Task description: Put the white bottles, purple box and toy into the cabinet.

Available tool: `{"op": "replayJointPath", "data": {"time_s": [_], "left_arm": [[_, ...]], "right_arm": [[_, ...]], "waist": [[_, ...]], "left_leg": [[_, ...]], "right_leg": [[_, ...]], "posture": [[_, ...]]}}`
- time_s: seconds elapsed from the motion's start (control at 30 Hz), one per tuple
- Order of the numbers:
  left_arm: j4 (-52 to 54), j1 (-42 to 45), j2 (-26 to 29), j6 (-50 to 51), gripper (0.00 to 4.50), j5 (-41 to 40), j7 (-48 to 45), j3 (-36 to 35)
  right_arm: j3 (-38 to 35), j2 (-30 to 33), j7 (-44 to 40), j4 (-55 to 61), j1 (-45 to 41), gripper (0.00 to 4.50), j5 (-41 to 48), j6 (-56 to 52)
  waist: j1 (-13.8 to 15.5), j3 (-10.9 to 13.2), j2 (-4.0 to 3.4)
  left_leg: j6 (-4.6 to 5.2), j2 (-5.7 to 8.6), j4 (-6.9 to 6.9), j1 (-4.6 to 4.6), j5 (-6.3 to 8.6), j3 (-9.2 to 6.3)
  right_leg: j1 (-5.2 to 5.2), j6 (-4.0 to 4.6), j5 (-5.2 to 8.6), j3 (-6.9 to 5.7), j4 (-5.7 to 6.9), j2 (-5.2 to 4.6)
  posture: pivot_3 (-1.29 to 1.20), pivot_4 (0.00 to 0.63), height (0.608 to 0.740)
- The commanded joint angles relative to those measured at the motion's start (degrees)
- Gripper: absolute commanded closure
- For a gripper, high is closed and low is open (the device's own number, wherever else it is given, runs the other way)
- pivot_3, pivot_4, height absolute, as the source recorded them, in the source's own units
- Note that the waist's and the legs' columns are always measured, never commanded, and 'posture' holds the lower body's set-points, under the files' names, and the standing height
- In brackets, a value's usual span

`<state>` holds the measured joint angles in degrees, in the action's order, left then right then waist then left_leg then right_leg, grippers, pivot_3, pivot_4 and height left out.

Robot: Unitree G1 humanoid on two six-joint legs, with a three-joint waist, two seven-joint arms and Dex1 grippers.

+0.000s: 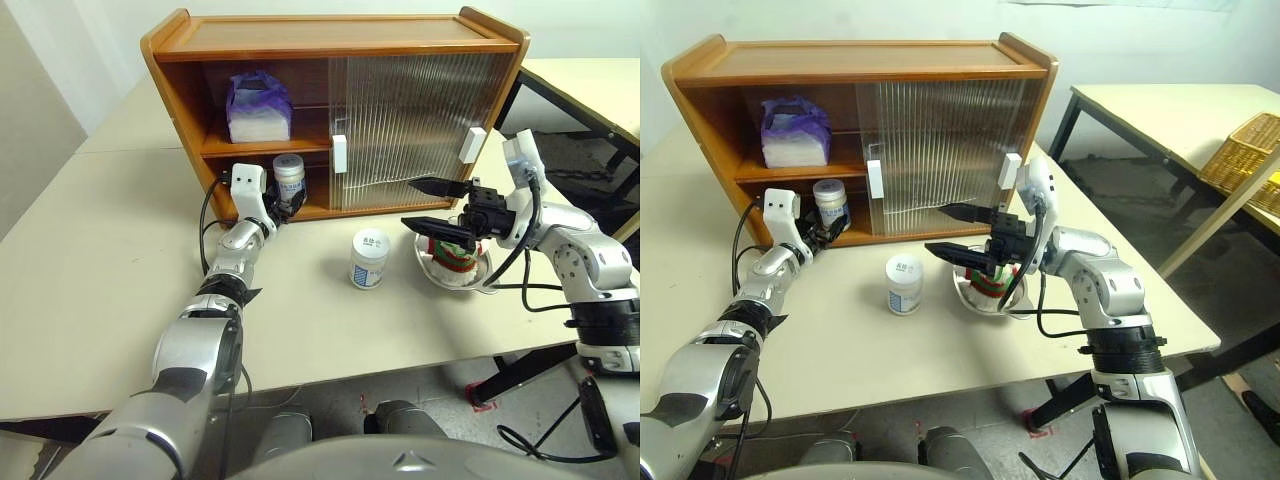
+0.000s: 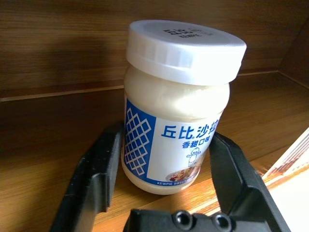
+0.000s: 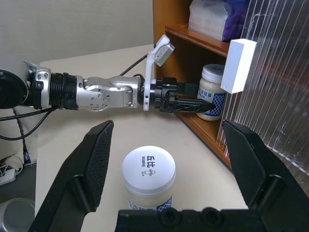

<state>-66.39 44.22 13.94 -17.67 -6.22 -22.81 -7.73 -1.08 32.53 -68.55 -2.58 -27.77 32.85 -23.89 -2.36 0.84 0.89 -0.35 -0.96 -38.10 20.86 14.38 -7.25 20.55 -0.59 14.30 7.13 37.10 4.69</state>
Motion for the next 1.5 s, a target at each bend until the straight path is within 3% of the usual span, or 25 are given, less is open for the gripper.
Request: {"op": "replayJointPath", "data": {"time_s": [0.03, 0.33, 0.67, 0.83, 0.97, 1.27, 1.3, 1.5], "left_arm": [[-0.3, 1.0, 0.0, -1.0, 0.02, 1.1, 0.1, 0.3], [4.4, -3.2, -0.2, -3.1, 0.02, -1.5, -0.9, -1.5], [24.8, -15.6, 0.7, 1.6, 0.02, -4.2, -3.4, -1.1], [30.2, -19.2, 1.2, 4.7, 0.02, -4.9, -1.3, -2.0], [28.1, -18.1, 0.3, 5.4, 0.92, -5.1, 2.4, -3.4], [17.9, -11.2, -1.3, 3.4, 4.28, -2.7, 9.3, -3.1], [16.5, -10.2, -1.4, 2.9, 4.46, -2.0, 10.5, -2.8], [9.0, -5.9, -1.4, 0.7, 4.46, 1.4, 15.8, -1.7]], "right_arm": [[0.0, 0.4, -0.1, 0.3, -0.3, 0.0, -0.1, -0.3], [0.3, 0.0, -0.4, -0.4, -1.5, 0.0, -0.2, -0.3], [0.4, -0.2, -1.2, -1.1, -1.2, 0.0, -0.5, 0.4], [0.6, -0.5, -1.7, -1.9, -1.5, 0.0, -0.8, 0.9], [0.9, -0.7, -2.2, -2.7, -1.8, 0.0, -1.0, 1.5], [0.6, -0.4, -2.0, -1.8, -1.9, 0.0, -0.9, 1.1], [0.5, -0.3, -1.9, -1.6, -1.8, 0.0, -0.9, 1.0], [0.2, 0.3, -1.6, -1.1, -1.3, 0.0, -0.7, 0.8]], "waist": [[0.0, 0.0, 0.0], [0.0, 0.0, 0.0], [0.2, 0.0, 0.0], [0.3, 0.0, 0.0], [0.4, 0.0, 0.0], [0.7, 0.0, 0.0], [0.7, 0.0, 0.0], [0.7, 0.0, 0.0]], "left_leg": [[0.02, 0.03, 0.0, -0.02, -0.01, 0.0], [0.17, 0.36, 0.0, -0.03, -0.1, -0.01], [0.15, 0.46, 0.0, 0.0, -0.11, -0.02], [0.14, 0.47, -0.01, -0.03, -0.12, -0.02], [0.13, 0.47, 0.0, -0.04, -0.12, -0.07], [0.13, 0.48, -0.01, -0.03, -0.13, -0.06], [0.13, 0.48, -0.01, -0.04, -0.13, -0.05], [0.14, 0.49, -0.01, -0.03, -0.13, -0.03]], "right_leg": [[-0.02, 0.0, 0.0, 0.0, 0.0, -0.02], [-0.09, -0.03, -0.01, 0.0, 0.0, -0.33], [-0.08, -0.03, 0.01, -0.04, 0.01, -0.37], [-0.11, -0.01, 0.01, -0.04, 0.02, -0.37], [-0.1, 0.02, -0.01, -0.02, 0.03, -0.4], [-0.1, 0.05, -0.03, 0.01, 0.03, -0.51], [-0.1, 0.05, -0.03, 0.02, 0.02, -0.52], [-0.1, 0.03, -0.02, 0.01, 0.02, -0.51]], "posture": [[-0.09, 0.0, 0.74], [-0.08, 0.0, 0.74], [-0.06, 0.0, 0.74], [-0.05, 0.0, 0.74], [-0.05, 0.0, 0.74], [-0.07, 0.0, 0.74], [-0.07, 0.0, 0.74], [-0.08, 0.0, 0.74]]}}
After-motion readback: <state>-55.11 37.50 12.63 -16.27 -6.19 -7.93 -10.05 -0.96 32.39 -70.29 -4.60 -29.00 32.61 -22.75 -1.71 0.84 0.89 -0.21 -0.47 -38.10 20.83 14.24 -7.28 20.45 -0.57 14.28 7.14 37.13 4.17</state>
